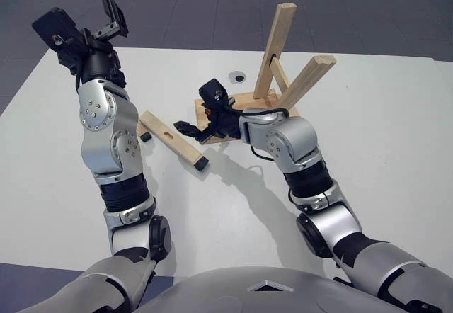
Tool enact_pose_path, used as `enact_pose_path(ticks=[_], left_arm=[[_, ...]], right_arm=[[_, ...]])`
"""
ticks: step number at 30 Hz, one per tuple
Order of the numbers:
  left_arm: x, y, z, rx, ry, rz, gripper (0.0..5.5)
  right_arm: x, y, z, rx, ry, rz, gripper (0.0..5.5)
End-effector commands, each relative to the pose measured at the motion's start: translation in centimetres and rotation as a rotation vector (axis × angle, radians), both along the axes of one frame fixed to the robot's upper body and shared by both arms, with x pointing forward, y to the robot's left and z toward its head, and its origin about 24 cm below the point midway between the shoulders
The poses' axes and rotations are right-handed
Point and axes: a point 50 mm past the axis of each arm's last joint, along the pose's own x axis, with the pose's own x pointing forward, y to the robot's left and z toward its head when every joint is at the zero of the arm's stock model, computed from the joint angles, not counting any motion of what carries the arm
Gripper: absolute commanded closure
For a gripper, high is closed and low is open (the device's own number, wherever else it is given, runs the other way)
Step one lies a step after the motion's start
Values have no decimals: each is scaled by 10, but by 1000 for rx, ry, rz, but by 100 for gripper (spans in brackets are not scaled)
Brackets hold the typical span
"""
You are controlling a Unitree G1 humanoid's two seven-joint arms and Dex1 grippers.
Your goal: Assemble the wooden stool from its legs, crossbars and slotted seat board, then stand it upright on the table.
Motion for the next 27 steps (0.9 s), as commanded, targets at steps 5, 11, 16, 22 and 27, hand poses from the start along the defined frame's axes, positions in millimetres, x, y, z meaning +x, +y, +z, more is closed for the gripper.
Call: enact_pose_path(ticks=[5,11,16,22,27], left_arm=[[4,-8,4,26,-3,-25,10],[7,-6,6,33,-9,-22,10],[9,-7,6,38,-5,-35,10],[4,0,5,46,-2,-9,10],[5,-1,5,46,2,-12,10]], right_arm=[[-7,-83,40,64,-185,162,11],[54,-148,54,-216,-352,37,11],[37,-128,75,79,-490,173,11],[24,-102,43,36,-277,82,11],[33,-47,7,-18,-93,-62,11]])
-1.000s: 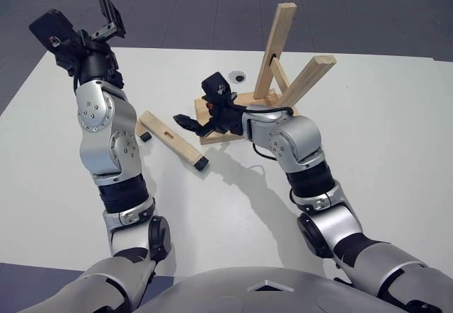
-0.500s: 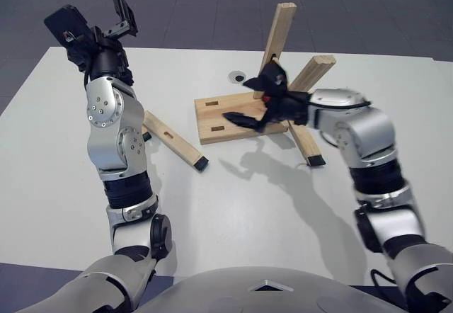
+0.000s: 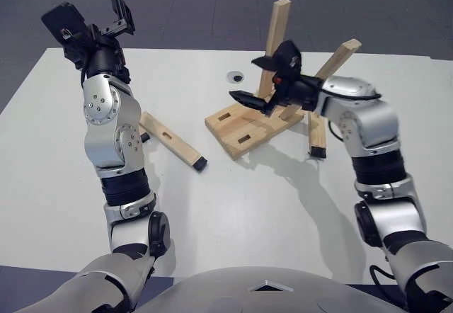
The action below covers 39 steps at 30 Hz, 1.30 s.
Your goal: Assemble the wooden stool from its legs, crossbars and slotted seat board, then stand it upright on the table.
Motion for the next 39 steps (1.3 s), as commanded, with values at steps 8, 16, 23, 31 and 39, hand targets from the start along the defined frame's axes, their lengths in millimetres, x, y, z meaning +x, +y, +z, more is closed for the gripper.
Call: enact_pose_path(ticks=[8,16,23,31,39], left_arm=[[4,-9,4,18,0,-24,10],[-3,-8,-2,4,11,9,10],[-7,-6,-9,-14,27,31,10],[-7,0,-9,-19,41,50,10],[-7,9,-13,-26,78,90,10]], right_arm=[[13,66,-51,-149,326,-146,11],[-4,47,-51,-237,413,-71,11],[-14,53,-56,-270,479,22,11],[-25,62,-64,-333,530,249,11],[-28,33,-58,-508,454,468,11]])
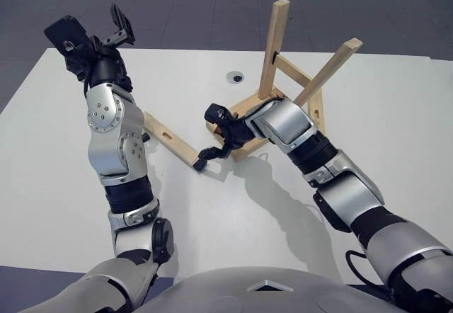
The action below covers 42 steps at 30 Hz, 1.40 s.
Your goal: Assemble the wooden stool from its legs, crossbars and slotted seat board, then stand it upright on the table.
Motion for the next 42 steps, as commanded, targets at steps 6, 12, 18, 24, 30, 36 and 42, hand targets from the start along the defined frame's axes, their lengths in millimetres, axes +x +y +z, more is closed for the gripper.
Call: enact_pose_path(ticks=[6,12,18,24,30,36,42], left_arm=[[-1,5,-6,7,43,36,10],[0,1,-7,7,46,28,10],[4,-2,-7,15,47,18,10],[5,-3,-9,15,56,20,10],[4,3,-9,7,60,44,10],[3,7,-10,9,73,57,10],[4,10,-12,9,85,63,10]], right_arm=[[16,-35,12,-33,-124,-31,11],[28,-31,16,-15,-182,-112,11],[34,-16,-2,-6,-143,-169,11],[37,-11,-15,-53,-55,-231,11],[21,-3,-20,-86,24,4,11],[3,-32,-15,-163,-24,321,11],[2,-79,-5,-427,-256,673,11]])
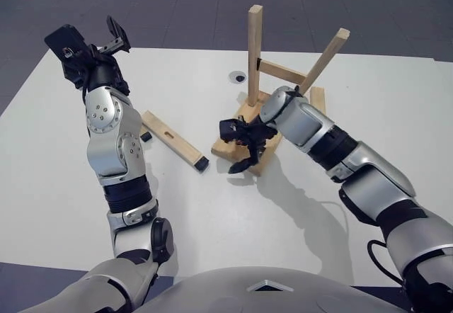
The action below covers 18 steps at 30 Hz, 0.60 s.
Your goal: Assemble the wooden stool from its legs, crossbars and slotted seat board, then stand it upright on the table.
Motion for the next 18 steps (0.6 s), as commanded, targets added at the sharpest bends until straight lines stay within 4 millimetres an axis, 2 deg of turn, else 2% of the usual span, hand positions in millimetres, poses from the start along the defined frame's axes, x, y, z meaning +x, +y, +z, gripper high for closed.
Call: enact_pose_path(ticks=[1,8,11,15,16,18], left_arm=[[1,3,-1,14,25,8,10],[1,2,-4,16,41,8,10],[1,-1,-6,19,49,-5,10],[0,-6,-9,19,57,-21,10],[-1,-7,-10,19,60,-24,10],[-3,-7,-11,21,62,-21,10]], right_arm=[[6,-38,-9,-221,-175,147,11],[18,-39,3,-234,-336,271,11],[15,-43,21,-105,-391,264,11],[10,-67,67,224,-475,81,11],[9,-78,79,337,-488,-25,11],[8,-98,89,477,-498,-246,11]])
